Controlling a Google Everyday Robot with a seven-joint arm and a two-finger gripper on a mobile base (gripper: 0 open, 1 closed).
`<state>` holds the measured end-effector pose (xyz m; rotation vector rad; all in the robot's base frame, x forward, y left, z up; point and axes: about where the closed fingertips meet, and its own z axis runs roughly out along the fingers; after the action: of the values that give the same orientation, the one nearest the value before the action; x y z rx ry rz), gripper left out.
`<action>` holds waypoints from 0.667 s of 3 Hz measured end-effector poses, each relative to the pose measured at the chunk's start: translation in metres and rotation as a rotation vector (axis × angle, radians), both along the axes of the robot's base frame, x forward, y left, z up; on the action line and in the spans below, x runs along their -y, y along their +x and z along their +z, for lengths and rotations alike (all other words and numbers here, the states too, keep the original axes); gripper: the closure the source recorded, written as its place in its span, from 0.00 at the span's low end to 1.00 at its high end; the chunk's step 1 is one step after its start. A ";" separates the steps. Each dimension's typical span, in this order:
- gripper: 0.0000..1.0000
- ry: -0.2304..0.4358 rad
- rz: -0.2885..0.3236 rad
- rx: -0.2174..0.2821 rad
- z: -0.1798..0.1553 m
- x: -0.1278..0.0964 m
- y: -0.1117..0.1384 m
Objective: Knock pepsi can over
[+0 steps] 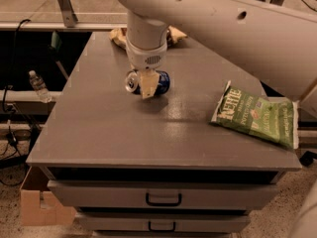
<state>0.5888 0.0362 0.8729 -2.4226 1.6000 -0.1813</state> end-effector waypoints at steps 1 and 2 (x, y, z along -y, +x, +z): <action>0.37 -0.047 0.039 -0.002 -0.012 -0.002 -0.011; 0.15 -0.066 0.063 -0.004 -0.017 -0.005 -0.019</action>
Offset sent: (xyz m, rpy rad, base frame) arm -0.0289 0.0081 -0.0241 -0.0888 0.0109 0.0927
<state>0.5694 0.0411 0.8557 -2.5204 1.5406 -0.2210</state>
